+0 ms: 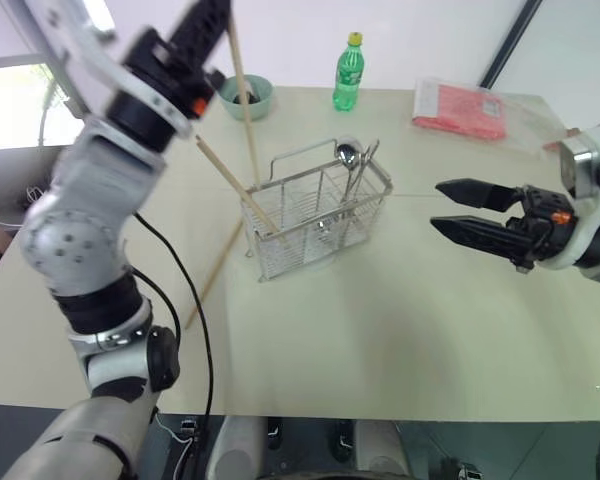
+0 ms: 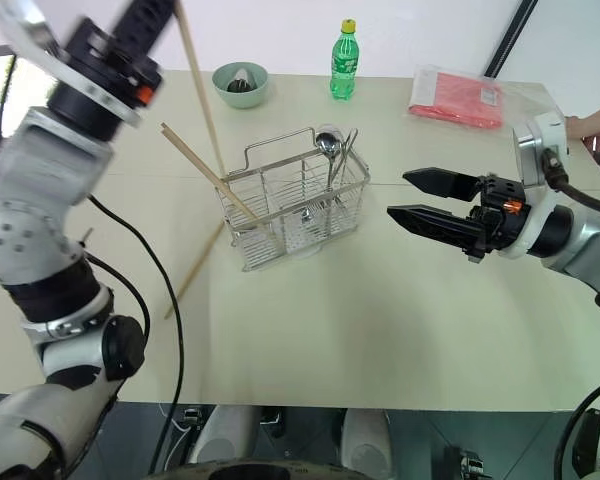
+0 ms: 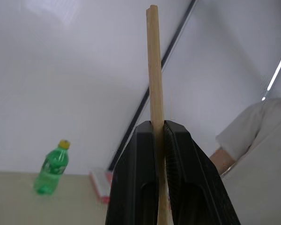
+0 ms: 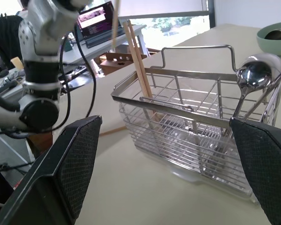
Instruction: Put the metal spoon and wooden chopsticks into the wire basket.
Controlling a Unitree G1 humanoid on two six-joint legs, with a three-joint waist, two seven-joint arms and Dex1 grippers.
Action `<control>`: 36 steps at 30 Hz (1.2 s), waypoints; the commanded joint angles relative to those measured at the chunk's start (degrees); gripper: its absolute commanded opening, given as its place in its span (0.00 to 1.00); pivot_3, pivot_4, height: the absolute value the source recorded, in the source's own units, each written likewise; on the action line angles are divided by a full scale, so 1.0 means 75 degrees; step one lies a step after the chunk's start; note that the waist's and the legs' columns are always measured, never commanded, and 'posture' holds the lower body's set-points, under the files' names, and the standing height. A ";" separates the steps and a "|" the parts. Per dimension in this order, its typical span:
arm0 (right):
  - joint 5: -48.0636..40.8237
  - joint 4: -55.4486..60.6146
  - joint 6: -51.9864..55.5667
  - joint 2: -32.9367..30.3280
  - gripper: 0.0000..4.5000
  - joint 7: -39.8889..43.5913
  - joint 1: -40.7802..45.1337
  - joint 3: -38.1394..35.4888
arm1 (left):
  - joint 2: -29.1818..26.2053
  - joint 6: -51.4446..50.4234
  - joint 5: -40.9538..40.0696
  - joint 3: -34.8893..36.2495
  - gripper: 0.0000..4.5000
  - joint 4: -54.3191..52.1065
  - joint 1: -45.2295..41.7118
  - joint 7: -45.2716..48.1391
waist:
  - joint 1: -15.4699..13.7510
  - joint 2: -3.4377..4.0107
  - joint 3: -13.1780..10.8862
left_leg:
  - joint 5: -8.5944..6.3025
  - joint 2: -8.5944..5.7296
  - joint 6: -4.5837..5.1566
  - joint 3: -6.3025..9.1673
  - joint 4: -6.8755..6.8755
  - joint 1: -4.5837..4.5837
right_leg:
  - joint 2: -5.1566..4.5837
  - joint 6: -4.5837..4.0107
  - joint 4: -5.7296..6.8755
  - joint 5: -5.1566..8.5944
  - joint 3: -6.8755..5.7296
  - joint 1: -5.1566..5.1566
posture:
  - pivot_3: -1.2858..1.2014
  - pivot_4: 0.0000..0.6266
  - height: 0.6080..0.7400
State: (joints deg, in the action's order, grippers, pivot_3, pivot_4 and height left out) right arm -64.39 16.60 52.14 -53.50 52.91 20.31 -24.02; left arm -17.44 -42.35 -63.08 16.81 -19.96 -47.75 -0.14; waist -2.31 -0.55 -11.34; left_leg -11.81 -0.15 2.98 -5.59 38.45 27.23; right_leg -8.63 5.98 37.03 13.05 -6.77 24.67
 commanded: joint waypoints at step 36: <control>-0.0250 -0.0382 -0.0067 0.0173 1.00 -0.0341 0.0305 -0.0075 | -0.3219 -0.2271 0.0584 0.0657 0.99 0.2017 -0.1176 -0.0143 | 0.0005 0.0016 0.0004 | -0.0042 0.0006 0.0063 0.0009 0.0053 0.0028 | 0.0009 0.0006 -0.0004 0.0010 -0.0009 0.0004 | 0.52 0.24 0.54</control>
State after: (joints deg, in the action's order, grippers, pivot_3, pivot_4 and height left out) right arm -66.31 13.58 52.81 -52.55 49.67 21.14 -23.91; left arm -39.48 -52.74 -59.51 24.58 -6.50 -58.56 -2.27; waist -2.27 -0.43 -11.31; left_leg -12.13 -0.11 3.45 -5.53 38.86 27.44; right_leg -8.56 6.01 36.99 13.13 -6.84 24.70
